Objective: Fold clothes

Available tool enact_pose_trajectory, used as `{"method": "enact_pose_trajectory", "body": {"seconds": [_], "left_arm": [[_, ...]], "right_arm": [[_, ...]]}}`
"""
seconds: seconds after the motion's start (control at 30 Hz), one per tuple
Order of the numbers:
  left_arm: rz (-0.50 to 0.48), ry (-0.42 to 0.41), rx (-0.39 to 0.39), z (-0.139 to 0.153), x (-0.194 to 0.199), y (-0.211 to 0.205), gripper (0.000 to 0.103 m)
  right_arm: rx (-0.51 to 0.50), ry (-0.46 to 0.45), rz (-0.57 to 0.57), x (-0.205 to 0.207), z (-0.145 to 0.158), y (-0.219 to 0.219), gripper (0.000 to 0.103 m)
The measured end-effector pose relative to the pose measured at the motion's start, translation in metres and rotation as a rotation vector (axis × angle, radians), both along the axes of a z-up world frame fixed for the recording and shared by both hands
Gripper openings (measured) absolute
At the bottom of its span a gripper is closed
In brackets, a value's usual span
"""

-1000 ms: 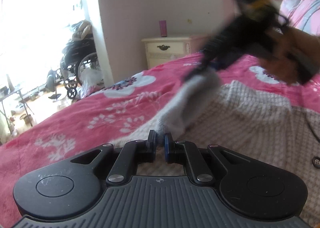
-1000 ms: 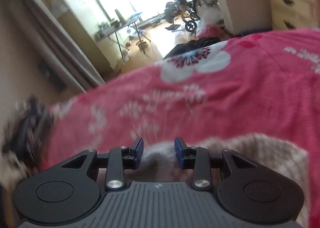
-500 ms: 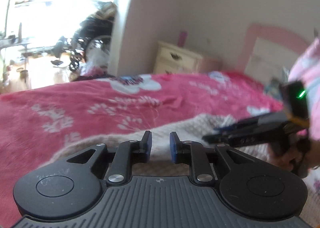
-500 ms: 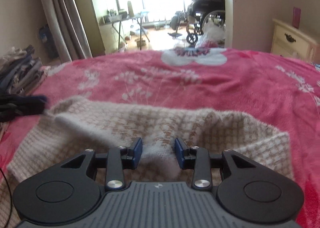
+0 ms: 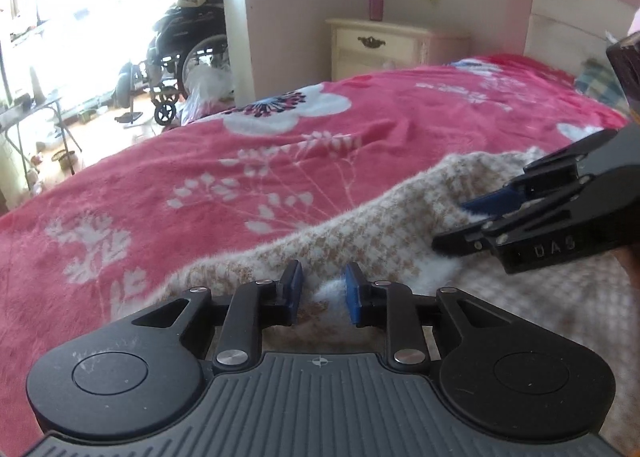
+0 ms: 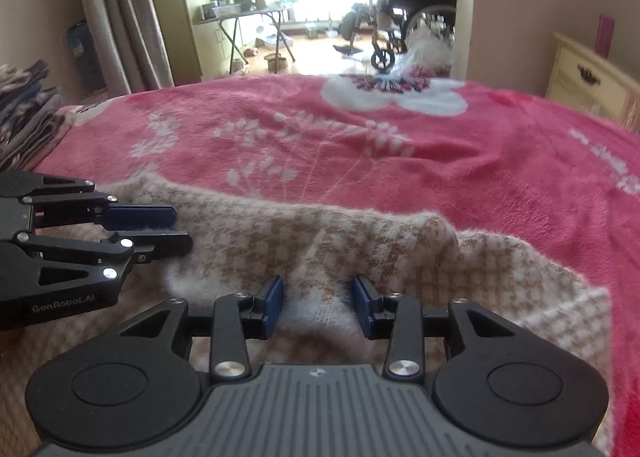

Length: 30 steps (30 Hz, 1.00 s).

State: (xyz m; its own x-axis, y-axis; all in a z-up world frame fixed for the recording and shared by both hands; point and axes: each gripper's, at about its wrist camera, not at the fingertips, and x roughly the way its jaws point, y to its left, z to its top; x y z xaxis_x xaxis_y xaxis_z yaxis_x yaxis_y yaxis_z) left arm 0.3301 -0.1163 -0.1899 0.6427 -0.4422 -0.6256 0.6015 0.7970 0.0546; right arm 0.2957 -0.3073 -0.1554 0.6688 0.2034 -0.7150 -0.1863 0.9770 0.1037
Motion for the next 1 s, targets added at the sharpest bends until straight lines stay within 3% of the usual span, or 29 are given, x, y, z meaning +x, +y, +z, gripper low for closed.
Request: {"method": "enact_pose_trajectory", "body": {"seconds": [0.27, 0.4, 0.47, 0.83, 1.0], "left_arm": [[-0.061, -0.107, 0.076, -0.011, 0.004, -0.006, 0.025], [-0.159, -0.246, 0.212, -0.018, -0.029, -0.006, 0.024], [-0.185, -0.263, 0.227, -0.019, -0.041, 0.0, 0.024], [-0.175, -0.196, 0.211, -0.011, -0.059, 0.02, 0.03], [-0.114, -0.134, 0.154, -0.011, -0.059, 0.03, 0.03]], "right_arm": [[0.042, 0.014, -0.013, 0.023, -0.009, -0.009, 0.043], [0.004, 0.002, 0.02, 0.008, -0.009, -0.005, 0.043], [-0.025, -0.004, 0.048, -0.005, -0.011, -0.005, 0.043], [-0.039, 0.022, 0.044, -0.016, 0.002, -0.013, 0.043], [0.027, -0.082, 0.073, -0.029, 0.032, -0.005, 0.043]]}}
